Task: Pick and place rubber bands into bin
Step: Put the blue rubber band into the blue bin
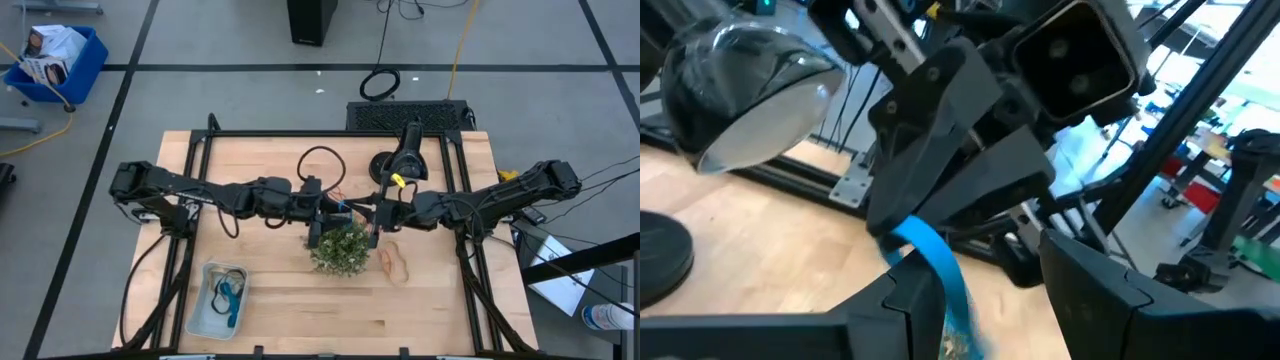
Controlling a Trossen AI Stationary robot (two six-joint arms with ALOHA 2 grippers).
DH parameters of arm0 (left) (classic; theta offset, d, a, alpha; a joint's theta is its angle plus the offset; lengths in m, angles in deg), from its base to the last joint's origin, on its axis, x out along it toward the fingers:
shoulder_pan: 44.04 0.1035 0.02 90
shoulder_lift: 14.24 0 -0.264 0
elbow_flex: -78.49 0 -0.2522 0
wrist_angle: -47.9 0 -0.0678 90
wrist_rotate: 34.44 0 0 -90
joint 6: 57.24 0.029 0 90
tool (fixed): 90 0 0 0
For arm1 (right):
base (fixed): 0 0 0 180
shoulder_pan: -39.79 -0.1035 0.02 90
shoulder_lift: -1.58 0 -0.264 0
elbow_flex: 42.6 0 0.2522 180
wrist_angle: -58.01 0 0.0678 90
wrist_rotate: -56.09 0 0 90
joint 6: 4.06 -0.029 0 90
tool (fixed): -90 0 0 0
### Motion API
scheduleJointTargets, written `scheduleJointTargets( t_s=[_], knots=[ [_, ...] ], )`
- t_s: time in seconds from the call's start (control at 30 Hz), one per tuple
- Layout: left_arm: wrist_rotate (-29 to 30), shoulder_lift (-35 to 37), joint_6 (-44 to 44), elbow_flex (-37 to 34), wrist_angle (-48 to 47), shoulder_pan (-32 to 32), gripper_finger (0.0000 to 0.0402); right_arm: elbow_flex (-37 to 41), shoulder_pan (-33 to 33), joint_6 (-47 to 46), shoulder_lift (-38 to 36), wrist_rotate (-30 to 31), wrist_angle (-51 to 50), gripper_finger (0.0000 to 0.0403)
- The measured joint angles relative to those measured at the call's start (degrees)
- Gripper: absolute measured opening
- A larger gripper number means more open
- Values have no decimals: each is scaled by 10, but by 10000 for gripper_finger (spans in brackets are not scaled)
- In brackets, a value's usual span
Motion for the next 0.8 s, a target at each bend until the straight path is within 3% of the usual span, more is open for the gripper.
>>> scheduleJointTargets(
  t_s=[0.3, 0.63, 0.8],
  knots=[
    [2, 1, 0, 0, -40, 0, 155, 0, 0, 3, 0, 1, -16, 0],
    [3, 1, 34, 0, -43, 2, 18, 0, 0, 3, 0, 1, -23, 0],
    [3, 1, 37, 0, -42, 3, 13, 0, 0, -17, 0, 1, -26, 1]
  ],
)
